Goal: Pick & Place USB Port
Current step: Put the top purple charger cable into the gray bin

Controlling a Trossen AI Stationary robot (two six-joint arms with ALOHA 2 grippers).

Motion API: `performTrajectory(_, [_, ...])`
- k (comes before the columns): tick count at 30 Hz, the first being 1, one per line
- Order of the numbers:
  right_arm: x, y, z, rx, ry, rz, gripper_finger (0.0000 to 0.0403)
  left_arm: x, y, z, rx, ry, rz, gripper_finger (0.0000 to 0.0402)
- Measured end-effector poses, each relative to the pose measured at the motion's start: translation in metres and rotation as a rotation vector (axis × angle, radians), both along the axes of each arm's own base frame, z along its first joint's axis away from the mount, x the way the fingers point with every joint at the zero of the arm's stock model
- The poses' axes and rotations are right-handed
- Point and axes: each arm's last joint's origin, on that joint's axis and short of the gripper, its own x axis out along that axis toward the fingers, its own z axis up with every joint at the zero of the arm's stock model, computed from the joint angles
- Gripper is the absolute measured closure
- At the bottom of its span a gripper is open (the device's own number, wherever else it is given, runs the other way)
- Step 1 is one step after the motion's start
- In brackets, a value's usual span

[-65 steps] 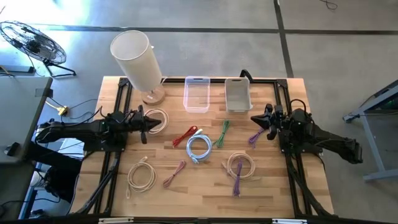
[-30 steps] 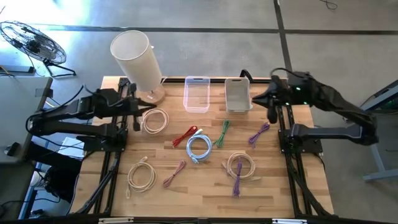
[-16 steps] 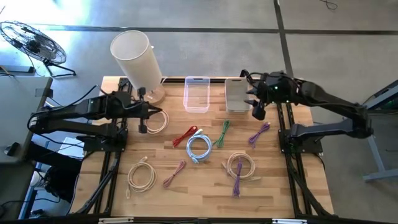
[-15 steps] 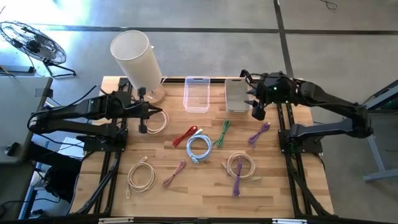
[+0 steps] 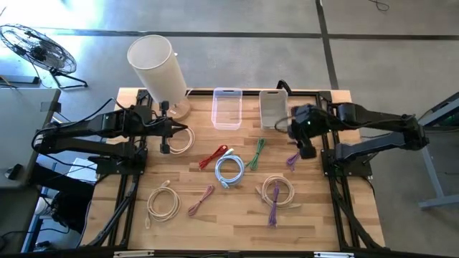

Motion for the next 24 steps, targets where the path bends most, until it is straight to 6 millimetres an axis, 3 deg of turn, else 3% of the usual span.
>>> performTrajectory(11, [-0.006,0.008,-0.011,-0.001,0.124,0.041,0.0219,0.001,-0.003,0.001,-0.044,-0.021,-0.102,0.0401])
performTrajectory(18, [-0.014,0.011,-0.068,0.028,0.313,0.137,0.0218,0.003,-0.006,0.004,-0.076,-0.054,-0.185,0.0401])
performTrajectory(24, [-0.023,0.013,-0.112,-0.048,0.412,0.210,0.0219,0.003,-0.006,0.005,-0.077,-0.062,-0.185,0.0401])
